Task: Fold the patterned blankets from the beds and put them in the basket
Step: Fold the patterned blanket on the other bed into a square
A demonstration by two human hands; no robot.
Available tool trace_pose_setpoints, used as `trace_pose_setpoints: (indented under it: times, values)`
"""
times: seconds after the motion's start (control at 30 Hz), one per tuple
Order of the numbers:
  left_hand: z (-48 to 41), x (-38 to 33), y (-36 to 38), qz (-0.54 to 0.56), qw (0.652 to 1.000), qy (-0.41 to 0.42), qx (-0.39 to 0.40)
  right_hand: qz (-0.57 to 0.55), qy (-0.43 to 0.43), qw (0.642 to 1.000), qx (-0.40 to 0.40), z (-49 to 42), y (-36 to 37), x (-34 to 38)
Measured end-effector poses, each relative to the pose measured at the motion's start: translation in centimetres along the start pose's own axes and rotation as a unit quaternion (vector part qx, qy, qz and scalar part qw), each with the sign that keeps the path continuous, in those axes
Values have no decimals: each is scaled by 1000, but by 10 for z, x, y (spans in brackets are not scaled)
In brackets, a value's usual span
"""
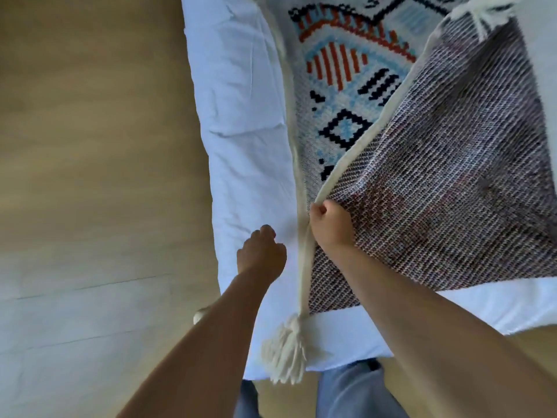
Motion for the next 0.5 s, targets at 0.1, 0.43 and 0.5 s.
trace_pose_setpoints:
  times: [0.1, 0.43, 0.5]
  values:
    - [-25, -10, -26, -110, 982, 154, 16, -14, 24, 996, -82, -1, 3, 15]
    - [-74, -41, -102, -319, 862, 394, 24, -46, 131, 977, -164, 12, 5, 44]
    - [-82, -64, -103, -335, 837, 433, 9, -66, 139, 972, -179, 6, -2, 45]
Point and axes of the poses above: each hand's wrist, its own z-axis away from the middle knuckle, its own y-axis out of the palm, x = y × z, the point moved 3 cm from there along -z, towards the middle knuckle, and after that the axes turned 11 degrees about z, right-handed, at the moved point
